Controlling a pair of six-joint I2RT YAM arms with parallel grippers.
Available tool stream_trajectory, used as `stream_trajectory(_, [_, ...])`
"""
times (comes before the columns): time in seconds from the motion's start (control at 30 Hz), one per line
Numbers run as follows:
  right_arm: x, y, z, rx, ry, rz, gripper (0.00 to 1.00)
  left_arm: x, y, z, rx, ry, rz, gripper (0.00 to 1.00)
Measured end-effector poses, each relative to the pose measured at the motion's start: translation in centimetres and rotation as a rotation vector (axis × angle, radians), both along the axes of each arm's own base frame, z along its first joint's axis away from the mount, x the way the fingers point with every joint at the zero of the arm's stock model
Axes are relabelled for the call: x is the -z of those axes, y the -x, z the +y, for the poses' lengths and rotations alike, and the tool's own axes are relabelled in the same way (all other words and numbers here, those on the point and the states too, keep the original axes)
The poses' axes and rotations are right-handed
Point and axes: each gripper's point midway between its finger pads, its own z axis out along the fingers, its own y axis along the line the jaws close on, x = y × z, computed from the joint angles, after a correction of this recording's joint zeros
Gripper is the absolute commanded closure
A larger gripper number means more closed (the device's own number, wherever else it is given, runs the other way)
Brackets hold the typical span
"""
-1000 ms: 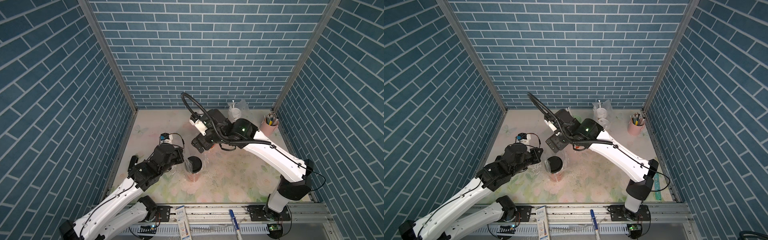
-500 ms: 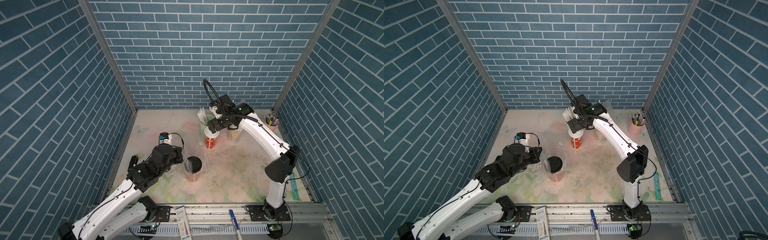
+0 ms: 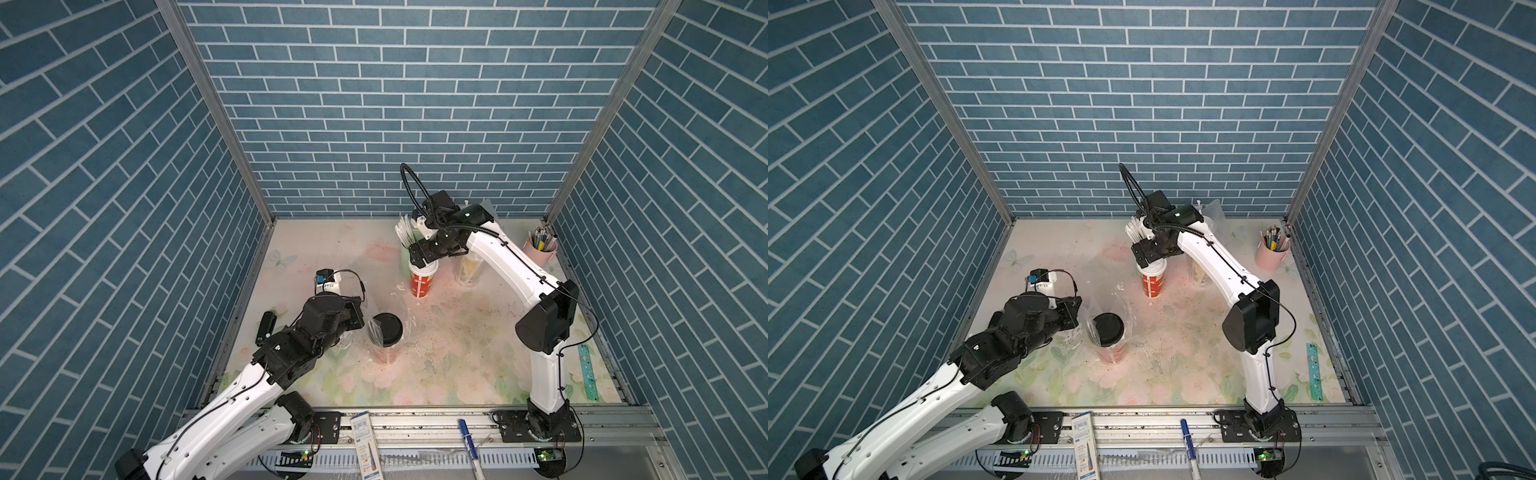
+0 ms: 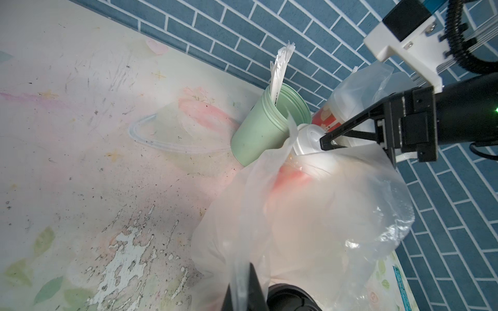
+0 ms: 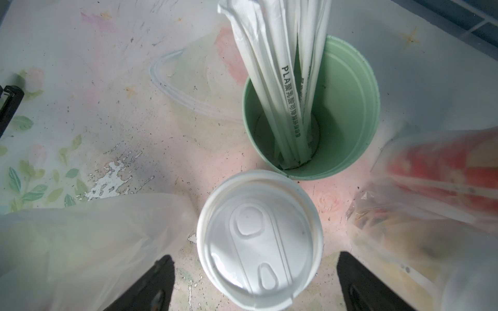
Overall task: Pack milk tea into plastic carrier bags
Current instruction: Pick up the milk tea cup at the center of the board.
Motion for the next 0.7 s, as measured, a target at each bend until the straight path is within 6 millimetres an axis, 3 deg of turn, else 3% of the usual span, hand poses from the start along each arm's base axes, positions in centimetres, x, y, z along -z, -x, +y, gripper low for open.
stream_trajectory(0.37, [1.5, 0.1, -0.2, 0.0, 0.033, 0.038, 0.22, -0.3, 0.0, 0.8, -0.041, 0.02, -0.016, 1.0])
stream_trajectory(0.7, [2.1, 0.0, -0.1, 0.001, 0.041, 0.047, 0.24, -0.3, 0.0, 0.8, -0.045, 0.022, -0.015, 1.0])
